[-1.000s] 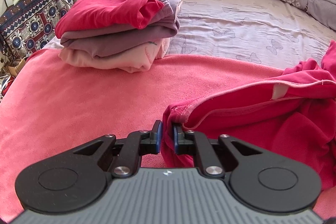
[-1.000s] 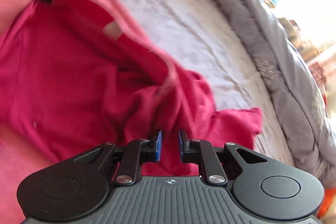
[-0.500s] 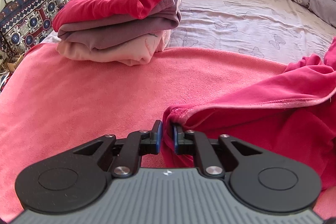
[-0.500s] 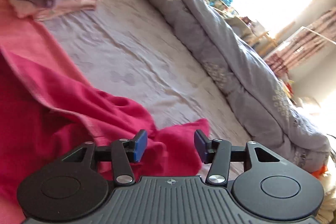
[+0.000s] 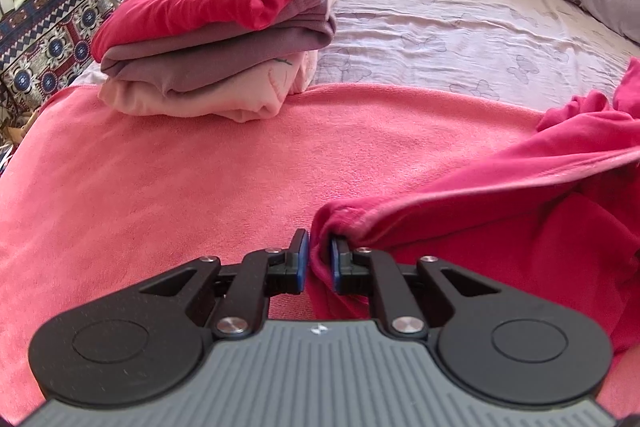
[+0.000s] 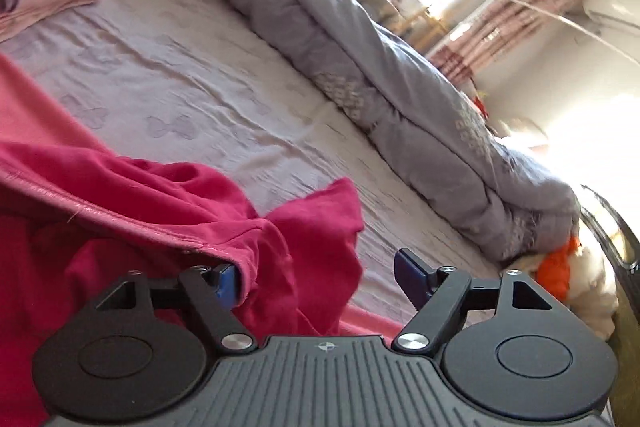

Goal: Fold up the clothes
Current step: 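Lift the shirt high with both grippers and shake it open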

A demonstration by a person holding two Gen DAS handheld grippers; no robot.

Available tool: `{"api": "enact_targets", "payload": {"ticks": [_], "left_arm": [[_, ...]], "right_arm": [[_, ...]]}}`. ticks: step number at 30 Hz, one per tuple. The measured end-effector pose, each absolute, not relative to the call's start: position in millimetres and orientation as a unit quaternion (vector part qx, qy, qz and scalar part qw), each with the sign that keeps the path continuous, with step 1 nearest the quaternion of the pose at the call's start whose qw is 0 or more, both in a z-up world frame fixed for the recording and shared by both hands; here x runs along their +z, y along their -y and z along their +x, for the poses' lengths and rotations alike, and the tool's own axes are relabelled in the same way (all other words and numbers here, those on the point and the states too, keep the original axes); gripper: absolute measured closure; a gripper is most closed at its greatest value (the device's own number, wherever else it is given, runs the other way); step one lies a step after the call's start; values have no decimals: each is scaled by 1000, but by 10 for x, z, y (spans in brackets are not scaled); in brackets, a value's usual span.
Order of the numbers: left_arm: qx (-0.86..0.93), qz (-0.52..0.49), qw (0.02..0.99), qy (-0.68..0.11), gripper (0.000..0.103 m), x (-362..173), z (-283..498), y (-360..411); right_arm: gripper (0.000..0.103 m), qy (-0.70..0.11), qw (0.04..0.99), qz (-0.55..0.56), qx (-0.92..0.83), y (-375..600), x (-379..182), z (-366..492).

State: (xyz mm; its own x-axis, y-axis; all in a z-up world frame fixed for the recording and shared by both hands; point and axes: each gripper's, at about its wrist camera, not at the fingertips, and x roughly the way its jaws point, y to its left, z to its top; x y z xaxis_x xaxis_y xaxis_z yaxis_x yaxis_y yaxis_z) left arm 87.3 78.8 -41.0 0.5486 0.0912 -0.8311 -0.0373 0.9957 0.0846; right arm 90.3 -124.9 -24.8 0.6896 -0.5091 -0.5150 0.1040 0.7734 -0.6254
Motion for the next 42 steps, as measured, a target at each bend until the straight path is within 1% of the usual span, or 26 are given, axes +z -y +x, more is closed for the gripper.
{"api": "enact_targets", "payload": {"ticks": [1, 2, 3, 4, 5, 6, 7, 8, 9, 12, 16, 19, 21, 23, 24, 25, 26, 27, 28, 31, 35, 39, 42], "left_arm": [[31, 31, 881, -472, 88, -397, 859, -775], [22, 37, 883, -468, 83, -372, 827, -749], [12, 43, 885, -464, 73, -344, 793, -722], [2, 47, 887, -459, 68, -309, 751, -690], [-9, 51, 889, -454, 59, -275, 712, -659], [-18, 53, 892, -448, 52, -244, 680, -631], [-28, 53, 895, -443, 50, -210, 660, -596], [-31, 57, 896, -439, 45, -193, 659, -559], [-32, 61, 897, -437, 44, -178, 663, -523], [-7, 65, 898, -436, 44, -219, 760, -462], [60, 77, 890, -446, 42, -365, 926, -511], [84, 93, 881, -456, 40, -490, 972, -578], [93, 99, 885, -446, 41, -470, 936, -588], [105, 100, 892, -428, 51, -399, 881, -603], [109, 97, 897, -417, 61, -339, 849, -611], [102, 87, 904, -406, 68, -256, 820, -613], [95, 78, 910, -395, 81, -173, 791, -615], [89, 70, 916, -384, 86, -89, 762, -611], [86, 74, 922, -371, 86, 2, 725, -584], [82, 79, 940, -322, 88, 368, 585, -532], [79, 73, 965, -239, 88, 1069, 353, -540], [66, 69, 983, -155, 88, 1966, 43, -576], [60, 73, 993, -74, 88, 2715, -208, -645]], "right_arm": [[26, -351, 873, -289, -175, 1274, -250, 909], [26, -350, 873, -291, -174, 1299, -253, 915], [26, -349, 873, -293, -172, 1323, -255, 920], [31, -346, 874, -299, -163, 1321, -265, 899], [36, -346, 877, -298, -152, 1321, -265, 892], [49, -351, 879, -291, -137, 1316, -259, 911], [64, -358, 881, -283, -127, 1317, -259, 923], [69, -365, 882, -275, -116, 1317, -259, 936], [72, -366, 882, -274, -113, 1311, -248, 967], [73, -358, 886, -272, -113, 1270, -212, 948], [80, -338, 895, -267, -116, 1237, -92, 908], [80, -314, 903, -269, -116, 1227, 26, 850], [80, -297, 908, -269, -118, 1219, 117, 790], [84, -280, 913, -270, -124, 1207, 217, 711], [84, -270, 915, -269, -129, 1203, 275, 667], [84, -263, 919, -263, -132, 1207, 348, 618], [84, -255, 922, -257, -134, 1212, 422, 568], [86, -245, 926, -252, -137, 1215, 512, 501], [87, -234, 929, -250, -140, 1212, 609, 439], [87, -190, 938, -243, -156, 1216, 986, 209], [87, -133, 949, -218, -185, 1257, 1600, -164], [88, -62, 952, -207, -215, 1196, 2390, -686], [88, -5, 953, -194, -234, 1139, 3087, -1113]]}}
